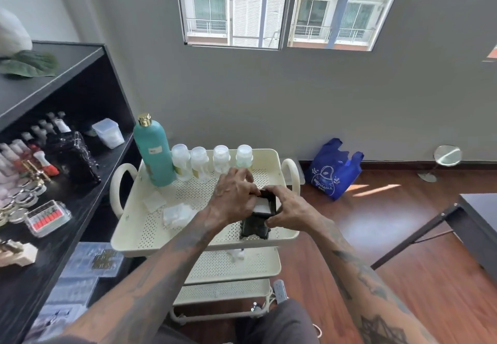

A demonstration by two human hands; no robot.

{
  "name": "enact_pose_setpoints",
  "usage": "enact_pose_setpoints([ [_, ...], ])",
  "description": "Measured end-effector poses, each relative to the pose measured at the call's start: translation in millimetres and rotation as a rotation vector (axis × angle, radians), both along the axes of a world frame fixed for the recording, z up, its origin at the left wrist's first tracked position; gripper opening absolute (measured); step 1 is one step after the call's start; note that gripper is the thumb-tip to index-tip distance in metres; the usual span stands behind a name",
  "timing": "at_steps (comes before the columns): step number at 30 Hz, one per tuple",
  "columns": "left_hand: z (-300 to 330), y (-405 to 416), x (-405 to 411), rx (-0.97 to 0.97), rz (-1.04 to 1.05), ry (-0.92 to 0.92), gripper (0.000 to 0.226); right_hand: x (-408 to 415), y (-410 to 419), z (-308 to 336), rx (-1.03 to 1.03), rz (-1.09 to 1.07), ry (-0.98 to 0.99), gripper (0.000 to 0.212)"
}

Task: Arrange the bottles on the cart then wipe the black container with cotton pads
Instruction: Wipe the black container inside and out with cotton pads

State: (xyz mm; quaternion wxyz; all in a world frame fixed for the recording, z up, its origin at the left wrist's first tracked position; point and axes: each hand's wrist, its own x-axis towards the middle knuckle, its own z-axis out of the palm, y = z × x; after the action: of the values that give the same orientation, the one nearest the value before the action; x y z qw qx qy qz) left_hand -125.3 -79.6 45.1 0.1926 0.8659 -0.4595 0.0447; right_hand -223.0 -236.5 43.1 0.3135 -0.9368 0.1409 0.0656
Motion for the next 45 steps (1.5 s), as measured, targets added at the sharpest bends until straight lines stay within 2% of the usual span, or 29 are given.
enact_pose_setpoints([
  [2,-0.5,10.3,2.3,0.055,-0.092,-0.102,0.029,0.4,-0.1,-0.3,-0.005,0.003,-0.005,0.086],
  [4,0.3,19.0,2.0,0.200,-0.161,-0.105,0.031,1.8,-0.8,-0.8,-0.008,0.001,-0.010,0.085],
  [9,12.4,6.7,-15.0,0.521,-0.122,-0.091,0.061,5.1,-0.8,1.3,0.000,-0.006,0.000,0.087],
  [11,18.4,5.2,-14.0,0.553,-0.137,-0.084,0.057,5.3,0.3,1.4,-0.013,-0.002,0.007,0.086],
  [13,18.6,14.8,-4.6,0.447,-0.191,-0.021,0.044,4.8,1.0,0.9,-0.030,0.004,0.015,0.086],
  [15,12.3,36.5,8.9,0.196,-0.179,0.038,0.046,4.7,0.7,0.4,-0.037,0.007,0.026,0.087],
  [17,-1.0,68.3,26.4,-0.048,0.000,0.107,0.042,4.9,1.2,0.7,-0.044,0.004,0.039,0.088],
  [18,-10.7,85.7,37.0,-0.104,0.117,0.145,0.038,5.0,1.7,0.9,-0.052,-0.001,0.045,0.089],
  [20,-32.8,118.2,55.9,-0.038,0.306,0.246,0.034,4.6,3.6,1.7,-0.068,-0.014,0.062,0.091],
  [23,-61.0,147.2,62.2,0.180,0.387,0.439,0.033,3.3,9.5,8.9,-0.130,-0.012,0.096,0.095],
  [26,-80.5,156.2,56.9,0.154,0.403,0.499,0.039,-0.7,21.2,26.9,-0.309,0.033,0.198,0.103],
  [28,-83.8,158.7,57.8,0.083,0.431,0.488,0.033,-5.5,34.5,41.4,-0.433,0.009,0.135,0.102],
  [29,-83.7,160.6,59.5,0.064,0.444,0.491,0.030,-6.8,44.6,48.4,-0.465,-0.020,0.017,0.093],
  [31,-84.9,167.3,61.0,0.043,0.477,0.497,0.027,-1.2,72.8,56.5,-0.405,-0.047,-0.286,0.063],
  [32,-86.5,171.3,60.7,0.033,0.497,0.491,0.026,7.4,88.7,55.0,-0.345,-0.030,-0.369,0.047],
  [33,-88.3,175.2,60.2,0.023,0.518,0.492,0.026,18.5,105.1,50.4,-0.305,0.018,-0.372,0.035],
  [35,-92.4,181.7,59.7,-0.003,0.554,0.498,0.025,45.5,132.1,26.5,-0.286,0.168,-0.230,0.026],
  [37,-95.7,185.0,60.7,-0.035,0.584,0.501,0.023,73.4,148.9,-8.4,-0.277,0.254,-0.050,0.029],
  [39,-97.3,184.1,61.7,-0.049,0.609,0.502,0.021,92.9,158.9,-40.4,-0.282,0.283,0.049,0.035],
  [42,-96.9,178.8,61.4,-0.036,0.622,0.486,0.020,105.6,163.8,-71.9,-0.299,0.294,0.067,0.037],
  [45,-98.7,176.4,62.3,-0.031,0.624,0.469,0.018,109.1,163.2,-82.2,-0.314,0.273,0.015,0.025],
])
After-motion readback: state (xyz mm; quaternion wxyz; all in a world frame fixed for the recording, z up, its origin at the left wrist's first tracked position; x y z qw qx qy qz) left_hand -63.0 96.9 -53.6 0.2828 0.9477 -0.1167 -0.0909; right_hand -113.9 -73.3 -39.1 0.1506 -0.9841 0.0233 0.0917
